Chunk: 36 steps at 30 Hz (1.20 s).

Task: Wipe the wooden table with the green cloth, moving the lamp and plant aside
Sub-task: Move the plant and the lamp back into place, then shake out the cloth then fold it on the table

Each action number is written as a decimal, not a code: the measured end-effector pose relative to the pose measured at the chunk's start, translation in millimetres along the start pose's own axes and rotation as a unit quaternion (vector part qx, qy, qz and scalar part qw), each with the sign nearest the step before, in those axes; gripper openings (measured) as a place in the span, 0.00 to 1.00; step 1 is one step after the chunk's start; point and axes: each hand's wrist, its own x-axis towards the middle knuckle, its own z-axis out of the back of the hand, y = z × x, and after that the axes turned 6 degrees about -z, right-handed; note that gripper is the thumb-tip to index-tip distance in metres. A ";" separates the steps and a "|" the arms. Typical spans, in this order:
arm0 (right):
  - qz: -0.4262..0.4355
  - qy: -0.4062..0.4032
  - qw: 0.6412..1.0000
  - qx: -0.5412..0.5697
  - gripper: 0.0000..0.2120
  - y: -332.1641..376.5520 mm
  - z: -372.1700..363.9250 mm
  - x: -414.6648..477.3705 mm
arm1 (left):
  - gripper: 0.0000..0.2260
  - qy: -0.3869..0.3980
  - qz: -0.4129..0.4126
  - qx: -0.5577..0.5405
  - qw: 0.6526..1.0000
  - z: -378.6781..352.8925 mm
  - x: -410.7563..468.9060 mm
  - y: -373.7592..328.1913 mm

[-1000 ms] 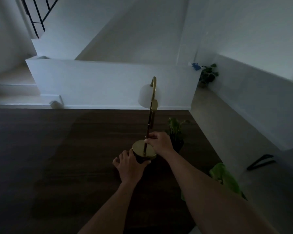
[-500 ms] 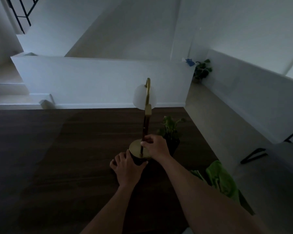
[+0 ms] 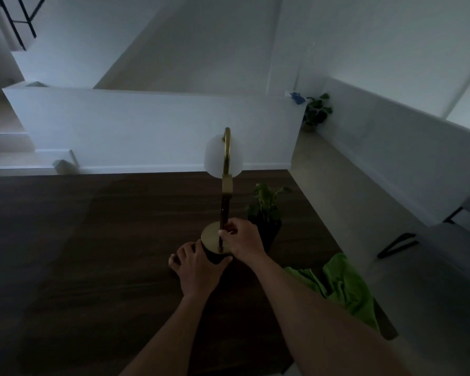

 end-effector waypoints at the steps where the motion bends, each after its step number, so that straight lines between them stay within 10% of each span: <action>1: 0.004 0.000 1.000 -0.006 0.11 -0.3 0.8 -0.3 | 0.39 0.001 0.001 0.000 1.000 0.0 0.0 0.0; 14: 0.021 0.000 0.997 -0.069 0.09 -81.8 61.0 -51.4 | 0.40 0.008 0.011 -0.005 1.000 4.4 -5.5 -3.3; 20: -0.029 -0.084 0.991 -0.099 0.10 -137.3 142.8 -46.6 | 0.16 0.001 0.080 -0.081 0.993 14.1 -45.3 -35.7; 29: -0.034 0.077 0.981 -0.177 0.20 -170.4 175.0 -36.0 | 0.19 0.200 -0.108 -0.098 0.969 -15.5 -76.2 -124.9; 36: 0.002 0.129 0.971 -0.202 0.16 -170.6 160.8 -32.6 | 0.16 0.198 -0.075 -0.021 0.977 -16.7 -84.6 -143.4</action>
